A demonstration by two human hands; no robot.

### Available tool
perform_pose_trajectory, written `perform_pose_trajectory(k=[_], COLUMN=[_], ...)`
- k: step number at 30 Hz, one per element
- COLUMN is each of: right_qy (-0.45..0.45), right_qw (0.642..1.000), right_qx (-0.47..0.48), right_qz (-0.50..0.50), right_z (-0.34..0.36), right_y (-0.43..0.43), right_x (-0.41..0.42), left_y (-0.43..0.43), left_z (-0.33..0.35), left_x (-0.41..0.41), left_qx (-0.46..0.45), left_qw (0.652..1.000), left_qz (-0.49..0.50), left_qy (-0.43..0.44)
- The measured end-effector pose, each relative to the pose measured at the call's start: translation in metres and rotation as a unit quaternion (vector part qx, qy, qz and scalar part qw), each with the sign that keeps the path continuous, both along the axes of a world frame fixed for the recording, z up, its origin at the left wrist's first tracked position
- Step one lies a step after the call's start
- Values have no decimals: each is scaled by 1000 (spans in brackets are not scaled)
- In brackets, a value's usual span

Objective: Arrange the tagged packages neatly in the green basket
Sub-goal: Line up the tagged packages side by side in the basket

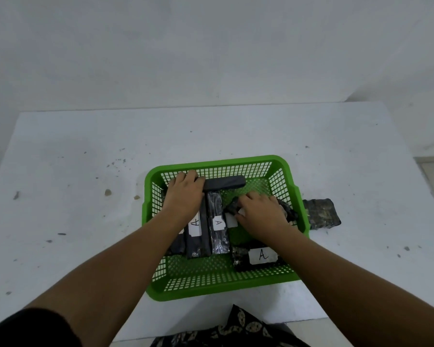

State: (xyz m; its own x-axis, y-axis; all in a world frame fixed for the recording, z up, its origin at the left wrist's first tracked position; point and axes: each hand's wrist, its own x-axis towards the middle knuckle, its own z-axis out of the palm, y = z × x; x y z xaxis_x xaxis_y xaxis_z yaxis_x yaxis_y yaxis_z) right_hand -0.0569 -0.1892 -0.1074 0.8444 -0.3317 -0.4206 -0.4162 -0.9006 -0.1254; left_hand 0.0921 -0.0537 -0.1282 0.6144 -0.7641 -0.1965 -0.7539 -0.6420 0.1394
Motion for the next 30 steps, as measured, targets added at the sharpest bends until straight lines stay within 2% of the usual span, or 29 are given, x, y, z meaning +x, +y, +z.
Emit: perform_pose_trajectory(k=[5,11,16,24,28,30], right_qy=[-5,-22,-23,-44,-135,-203], right_qw=[1000,999,999,999,986,959], right_qx=[7,27,28,27,76,155], right_qz=[-3,-14,-15,-16,-63,-123], right_z=[-2,-4,-4,-3,0,5], right_y=[-2,-2,-1,3,1,2], right_x=[0,-3,-3,-8,-13,-17], left_y=[3,13,29,70,90,99], left_z=[1,22,53,69,68,65], left_x=[0,-1,-7,-33,-53,-59], left_qx=[-37,-125,-180,-136,-121,-81], left_qw=[999,988,964,955,960,965], left_qz=[0,32,81,74,44,16], left_qy=[29,82,177,252,247,248])
